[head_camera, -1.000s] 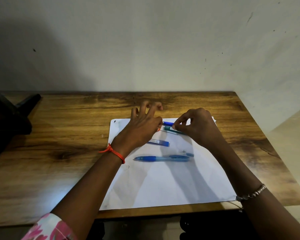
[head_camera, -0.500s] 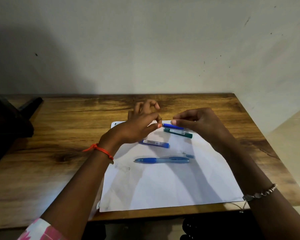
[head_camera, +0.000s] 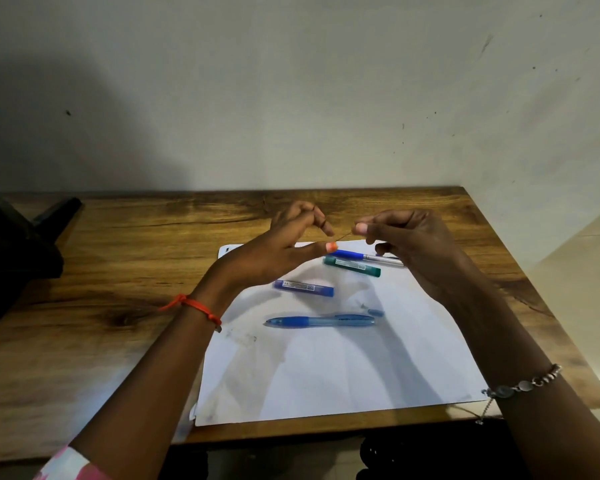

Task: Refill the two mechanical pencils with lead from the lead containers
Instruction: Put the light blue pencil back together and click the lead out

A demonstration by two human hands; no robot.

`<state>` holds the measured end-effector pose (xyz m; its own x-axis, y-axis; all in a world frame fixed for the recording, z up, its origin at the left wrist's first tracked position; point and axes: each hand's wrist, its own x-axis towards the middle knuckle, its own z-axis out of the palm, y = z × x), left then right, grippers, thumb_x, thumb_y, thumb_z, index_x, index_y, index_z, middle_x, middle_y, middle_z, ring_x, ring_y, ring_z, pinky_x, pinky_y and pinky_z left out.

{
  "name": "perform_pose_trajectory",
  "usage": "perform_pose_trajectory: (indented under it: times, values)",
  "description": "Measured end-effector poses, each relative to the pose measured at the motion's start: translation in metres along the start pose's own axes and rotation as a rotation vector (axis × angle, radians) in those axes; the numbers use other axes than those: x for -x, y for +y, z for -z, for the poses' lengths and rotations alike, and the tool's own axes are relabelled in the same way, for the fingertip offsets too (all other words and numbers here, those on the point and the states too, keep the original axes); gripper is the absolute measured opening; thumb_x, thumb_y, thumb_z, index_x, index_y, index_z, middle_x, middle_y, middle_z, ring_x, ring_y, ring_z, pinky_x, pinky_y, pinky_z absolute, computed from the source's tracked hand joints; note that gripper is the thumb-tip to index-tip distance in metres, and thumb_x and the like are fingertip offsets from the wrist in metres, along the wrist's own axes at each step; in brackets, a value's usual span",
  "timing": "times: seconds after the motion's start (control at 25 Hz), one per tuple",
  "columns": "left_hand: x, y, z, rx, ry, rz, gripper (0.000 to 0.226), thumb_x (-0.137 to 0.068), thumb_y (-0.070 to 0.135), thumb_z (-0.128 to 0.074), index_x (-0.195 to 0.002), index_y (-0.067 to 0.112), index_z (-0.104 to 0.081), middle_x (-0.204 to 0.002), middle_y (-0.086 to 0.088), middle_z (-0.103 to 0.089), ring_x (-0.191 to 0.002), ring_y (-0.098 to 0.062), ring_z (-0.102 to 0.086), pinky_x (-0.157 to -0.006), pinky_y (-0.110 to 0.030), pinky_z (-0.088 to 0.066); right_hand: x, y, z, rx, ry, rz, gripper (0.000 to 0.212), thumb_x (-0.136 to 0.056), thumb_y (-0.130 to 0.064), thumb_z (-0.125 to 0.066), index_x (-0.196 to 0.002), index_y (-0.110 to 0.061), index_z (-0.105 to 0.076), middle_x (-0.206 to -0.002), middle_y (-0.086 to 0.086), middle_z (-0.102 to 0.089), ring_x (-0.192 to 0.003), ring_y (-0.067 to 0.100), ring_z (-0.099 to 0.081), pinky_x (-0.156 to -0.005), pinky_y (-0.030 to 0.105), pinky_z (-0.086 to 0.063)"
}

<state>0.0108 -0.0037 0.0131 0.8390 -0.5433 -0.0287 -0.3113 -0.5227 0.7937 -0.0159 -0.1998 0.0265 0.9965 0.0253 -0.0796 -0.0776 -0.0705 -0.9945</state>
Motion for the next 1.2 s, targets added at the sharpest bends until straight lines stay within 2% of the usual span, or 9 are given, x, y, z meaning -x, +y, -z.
perform_pose_trajectory:
  times: [0.08,0.16,0.24,0.32,0.56,0.68,0.88,1.04,1.2]
  values:
    - [0.003,0.007,-0.005,0.052,0.025,-0.008,0.022,-0.079,0.031,-0.068,-0.097,0.027,-0.057,-0.106,0.009,-0.056,-0.096,-0.007,-0.052,-0.069,-0.009,-0.037,0.000,-0.003,0.009,-0.101,0.057,0.003,0.010,-0.071,-0.008,-0.070,-0.065,-0.015,-0.073,-0.075,-0.001,-0.074,-0.068,0.014,-0.058,-0.060,0.024,-0.044]
    - [0.008,0.014,-0.014,-0.018,-0.058,-0.019,0.021,-0.072,0.032,-0.075,-0.089,0.025,-0.065,-0.085,0.007,-0.066,-0.077,-0.007,-0.057,-0.061,-0.013,-0.041,0.000,-0.005,0.017,-0.230,0.117,0.008,0.004,-0.069,-0.012,-0.068,-0.068,-0.013,-0.072,-0.073,0.001,-0.072,-0.064,0.012,-0.056,-0.057,0.022,-0.043]
    - [0.011,0.020,-0.025,-0.329,-0.179,-0.040,0.022,-0.072,0.039,-0.073,-0.089,0.026,-0.068,-0.081,0.010,-0.064,-0.077,-0.007,-0.052,-0.062,-0.021,-0.041,0.000,-0.005,0.022,-0.293,0.168,0.005,0.008,-0.075,-0.008,-0.064,-0.073,-0.012,-0.069,-0.069,0.000,-0.071,-0.063,0.011,-0.054,-0.056,0.021,-0.041]
    - [0.014,0.022,-0.033,-0.544,-0.235,-0.067,0.026,-0.075,0.045,-0.069,-0.094,0.026,-0.067,-0.086,0.012,-0.061,-0.079,-0.004,-0.043,-0.059,-0.017,-0.030,0.000,-0.005,0.022,-0.292,0.186,0.005,0.012,-0.080,-0.005,-0.060,-0.076,-0.012,-0.068,-0.067,-0.002,-0.071,-0.062,0.010,-0.054,-0.056,0.021,-0.041]
    - [0.009,0.019,-0.042,-0.620,-0.281,-0.078,0.024,-0.079,0.039,-0.066,-0.097,0.022,-0.065,-0.096,0.005,-0.062,-0.080,-0.007,-0.041,-0.056,-0.017,-0.025,-0.001,-0.004,0.019,-0.286,0.179,0.008,0.009,-0.079,-0.004,-0.061,-0.079,-0.010,-0.068,-0.066,-0.001,-0.070,-0.063,0.013,-0.052,-0.059,0.025,-0.038]
    - [0.011,0.021,-0.033,-0.447,-0.236,-0.074,0.017,-0.077,0.032,-0.071,-0.088,0.020,-0.069,-0.081,0.008,-0.062,-0.074,-0.007,-0.051,-0.059,-0.021,-0.038,0.000,-0.004,0.017,-0.306,0.165,0.019,0.008,-0.076,-0.006,-0.063,-0.078,-0.010,-0.069,-0.067,-0.001,-0.070,-0.064,0.014,-0.051,-0.059,0.026,-0.038]
    - [0.019,0.021,0.009,0.231,0.091,0.011,0.009,-0.070,0.005,-0.075,-0.075,0.010,-0.069,-0.066,0.002,-0.070,-0.060,-0.008,-0.066,-0.064,-0.019,-0.055,0.009,-0.011,0.000,-0.421,0.259,0.156,0.010,-0.069,-0.013,-0.068,-0.078,-0.012,-0.072,-0.065,-0.002,-0.070,-0.060,0.013,-0.052,-0.056,0.022,-0.042]
    - [0.023,0.020,0.020,0.419,0.200,0.011,0.014,-0.062,0.006,-0.075,-0.070,0.014,-0.067,-0.061,0.005,-0.071,-0.058,-0.017,-0.070,-0.063,-0.030,-0.060,0.024,-0.020,-0.023,-0.455,0.351,0.266,0.017,-0.061,-0.018,-0.074,-0.077,-0.014,-0.074,-0.066,-0.004,-0.070,-0.059,0.013,-0.052,-0.057,0.023,-0.045]
    - [0.024,0.024,0.020,0.514,0.240,-0.056,0.017,-0.052,0.011,-0.074,-0.067,0.017,-0.068,-0.061,0.006,-0.071,-0.060,-0.012,-0.070,-0.062,-0.021,-0.057,0.047,-0.030,-0.033,-0.327,0.397,0.418,0.016,-0.065,-0.015,-0.075,-0.081,-0.015,-0.073,-0.068,-0.011,-0.071,-0.063,0.010,-0.059,-0.063,0.019,-0.048]
